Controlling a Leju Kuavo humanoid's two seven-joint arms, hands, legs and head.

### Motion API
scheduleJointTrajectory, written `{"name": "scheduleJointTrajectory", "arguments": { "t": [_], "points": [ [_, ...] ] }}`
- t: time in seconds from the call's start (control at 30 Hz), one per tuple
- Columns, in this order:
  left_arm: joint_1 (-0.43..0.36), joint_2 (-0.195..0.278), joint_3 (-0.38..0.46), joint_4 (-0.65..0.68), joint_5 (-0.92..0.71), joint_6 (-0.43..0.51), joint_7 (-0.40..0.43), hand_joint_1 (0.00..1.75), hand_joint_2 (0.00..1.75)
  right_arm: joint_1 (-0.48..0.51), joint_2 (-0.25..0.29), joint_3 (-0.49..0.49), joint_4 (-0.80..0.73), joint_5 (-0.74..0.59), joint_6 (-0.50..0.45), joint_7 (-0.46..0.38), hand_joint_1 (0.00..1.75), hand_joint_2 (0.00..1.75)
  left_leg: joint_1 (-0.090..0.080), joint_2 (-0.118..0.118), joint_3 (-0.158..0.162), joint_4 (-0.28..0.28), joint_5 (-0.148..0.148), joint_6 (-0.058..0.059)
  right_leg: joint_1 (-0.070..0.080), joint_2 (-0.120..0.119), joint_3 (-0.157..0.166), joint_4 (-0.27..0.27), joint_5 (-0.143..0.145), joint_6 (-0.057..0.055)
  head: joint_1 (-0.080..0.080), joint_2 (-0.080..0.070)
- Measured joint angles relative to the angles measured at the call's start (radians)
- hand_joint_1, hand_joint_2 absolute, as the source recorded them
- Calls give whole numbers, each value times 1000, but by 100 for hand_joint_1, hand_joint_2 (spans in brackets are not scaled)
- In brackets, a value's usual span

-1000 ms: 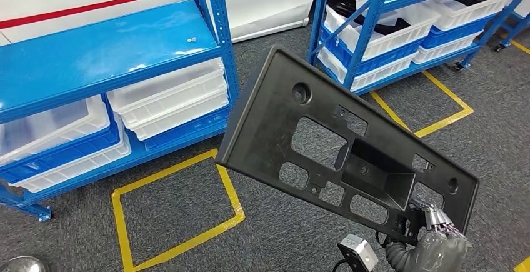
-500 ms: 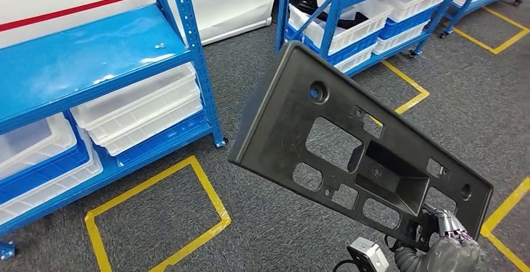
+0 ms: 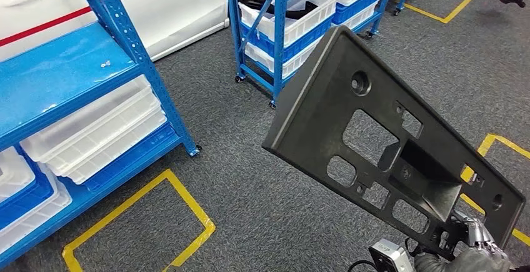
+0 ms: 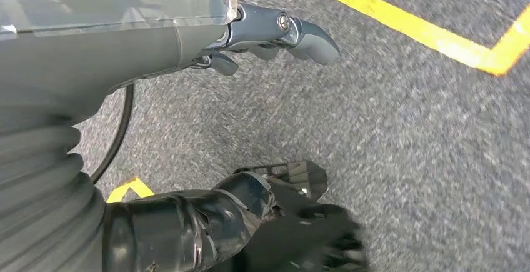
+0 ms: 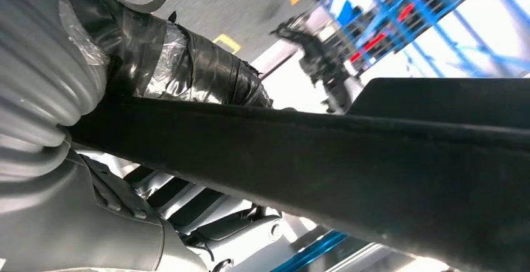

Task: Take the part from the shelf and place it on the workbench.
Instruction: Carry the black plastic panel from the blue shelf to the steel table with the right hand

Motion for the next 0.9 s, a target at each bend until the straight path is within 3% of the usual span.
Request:
{"name": "scheduleJointTrajectory", "arguments": {
  "t": [0.03,0.07,0.1,0.13,0.2,0.27,0.33,0.4,0.47,0.53,0.57,0.6,0.63,0.7,0.77,0.83,0.9],
  "points": [
    [2,0,1,0,-1,0,0,0,175,1,0,-4,-1,-1,0,0,171,175,0,-5,-24,49,-13,0,1,14,0,1,0,-1,0,0],
    [3,0,2,0,-1,0,0,0,175,3,1,-8,-3,-1,0,1,171,175,0,-7,-35,65,-6,2,3,28,0,1,0,-1,0,0],
    [3,0,3,0,-2,0,1,0,175,4,1,-12,-4,-1,0,1,171,175,-1,-10,-27,43,20,5,4,42,1,2,0,-1,0,0],
    [3,0,3,0,-3,0,1,0,175,6,1,-16,-7,-2,0,1,171,175,-1,-17,-4,-13,60,10,5,56,3,2,0,-1,0,0],
    [3,0,5,0,-4,0,1,0,175,6,2,-22,-12,-3,0,1,171,175,-1,-59,52,-145,121,24,5,80,5,4,0,1,0,0],
    [2,1,8,0,-4,0,0,0,175,7,3,-26,-16,-7,0,1,171,175,-4,-88,78,-208,134,31,1,101,-2,6,3,10,0,0],
    [-2,0,10,0,-4,0,-1,0,175,10,4,-31,-20,-11,0,1,171,175,-4,-74,84,-221,135,35,-2,118,-10,6,7,23,-1,0],
    [-3,-2,12,0,-4,0,-1,0,175,11,4,-38,-24,-13,0,0,171,175,-1,-49,91,-236,144,45,0,86,-24,34,-12,32,1,0],
    [-1,-4,16,0,-5,0,-1,0,175,10,4,-43,-26,-14,0,-2,171,175,0,-21,95,-244,147,52,0,26,-72,133,-70,40,3,0],
    [0,-5,19,0,-6,0,-1,0,175,10,4,-47,-27,-16,0,-2,171,175,-1,6,95,-243,144,54,-7,2,-131,253,-119,50,4,0],
    [1,-5,20,0,-6,0,-1,0,175,11,4,-49,-27,-17,0,-2,171,175,-2,19,96,-242,142,53,-11,-2,-144,279,-121,54,4,0],
    [1,-5,21,0,-6,0,-1,0,175,11,4,-51,-27,-19,0,-2,171,175,-1,32,97,-241,139,51,-15,-7,-137,267,-104,58,4,0],
    [0,-6,21,0,-6,0,0,0,175,12,4,-53,-27,-19,0,-2,171,175,-1,44,99,-238,135,47,-18,-17,-109,214,-72,60,4,0],
    [-1,-7,22,0,-6,0,0,0,175,11,4,-55,-27,-20,0,-2,171,175,-2,64,104,-230,123,36,-18,-58,-36,78,-21,60,3,0],
    [-2,-7,23,0,-6,0,0,0,175,11,4,-55,-28,-21,0,-2,171,175,-6,79,108,-224,114,24,-11,-79,-6,18,-12,50,2,0],
    [-4,-8,23,0,-6,0,0,0,175,12,4,-57,-29,-24,0,-2,171,175,-7,93,113,-224,110,15,-7,-59,-9,18,-11,36,1,0],
    [-5,-8,23,0,-6,1,-1,0,175,12,4,-59,-31,-28,0,-3,171,175,-2,69,108,-203,88,6,-9,-39,-9,12,-7,22,1,0]
  ]
}}
